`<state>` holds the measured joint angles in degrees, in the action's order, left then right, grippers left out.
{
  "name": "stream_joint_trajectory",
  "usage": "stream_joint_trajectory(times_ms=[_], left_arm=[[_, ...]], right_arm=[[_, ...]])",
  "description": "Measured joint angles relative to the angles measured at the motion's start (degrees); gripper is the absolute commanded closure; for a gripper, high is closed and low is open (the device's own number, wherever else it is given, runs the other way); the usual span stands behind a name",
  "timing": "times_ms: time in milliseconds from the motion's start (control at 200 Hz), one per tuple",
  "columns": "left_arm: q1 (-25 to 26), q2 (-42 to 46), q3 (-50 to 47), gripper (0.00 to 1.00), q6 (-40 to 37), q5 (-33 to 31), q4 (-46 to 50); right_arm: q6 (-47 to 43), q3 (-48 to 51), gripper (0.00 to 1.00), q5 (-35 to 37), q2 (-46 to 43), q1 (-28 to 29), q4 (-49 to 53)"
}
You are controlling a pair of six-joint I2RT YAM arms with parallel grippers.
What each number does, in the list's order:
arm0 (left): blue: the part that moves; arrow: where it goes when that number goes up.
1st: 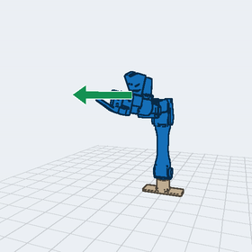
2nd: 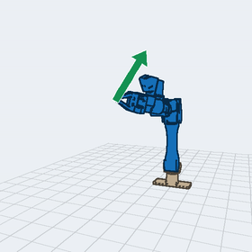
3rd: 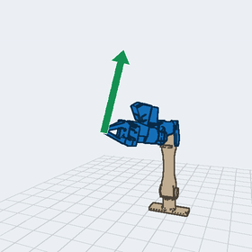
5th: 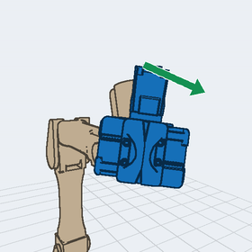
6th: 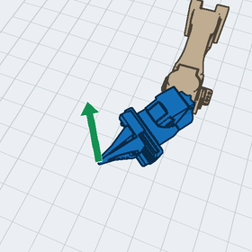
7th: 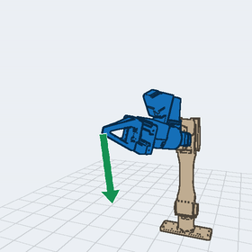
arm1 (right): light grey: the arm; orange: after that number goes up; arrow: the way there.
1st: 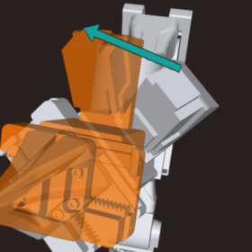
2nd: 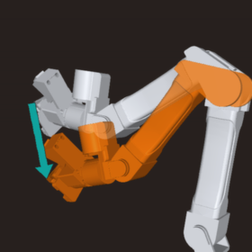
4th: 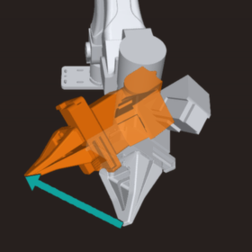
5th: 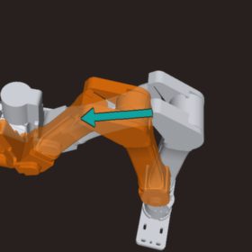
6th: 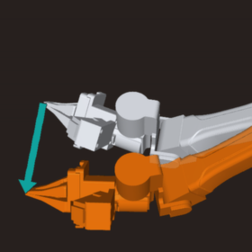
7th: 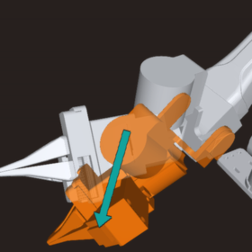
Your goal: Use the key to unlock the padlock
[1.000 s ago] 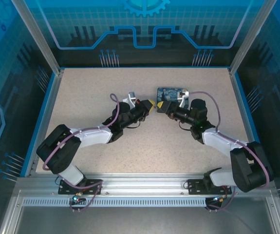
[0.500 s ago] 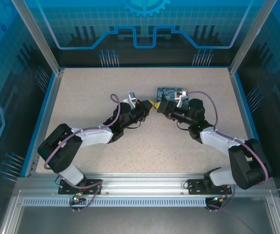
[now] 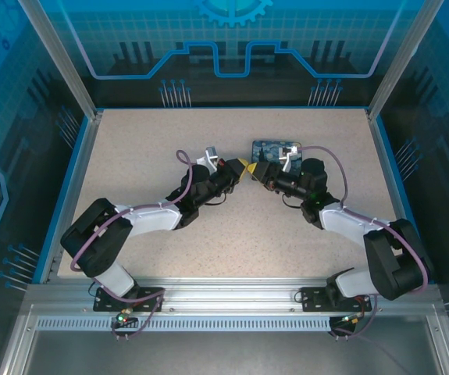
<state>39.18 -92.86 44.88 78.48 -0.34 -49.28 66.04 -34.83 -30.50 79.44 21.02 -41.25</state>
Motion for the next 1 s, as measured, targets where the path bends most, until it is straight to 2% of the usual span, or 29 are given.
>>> stream_joint_trajectory(times_ms=[205, 1000], left_arm=[[0.00, 0.00, 0.00, 1.00, -0.79, -0.37, -0.11], [0.00, -0.44, 0.00, 1.00, -1.03, -1.62, -0.44]], right_arm=[[0.61, 0.37, 0.76, -0.02, 0.00, 0.04, -0.79], [1.51, 0.72, 0.80, -0.66, 0.33, 0.37, -2.54]])
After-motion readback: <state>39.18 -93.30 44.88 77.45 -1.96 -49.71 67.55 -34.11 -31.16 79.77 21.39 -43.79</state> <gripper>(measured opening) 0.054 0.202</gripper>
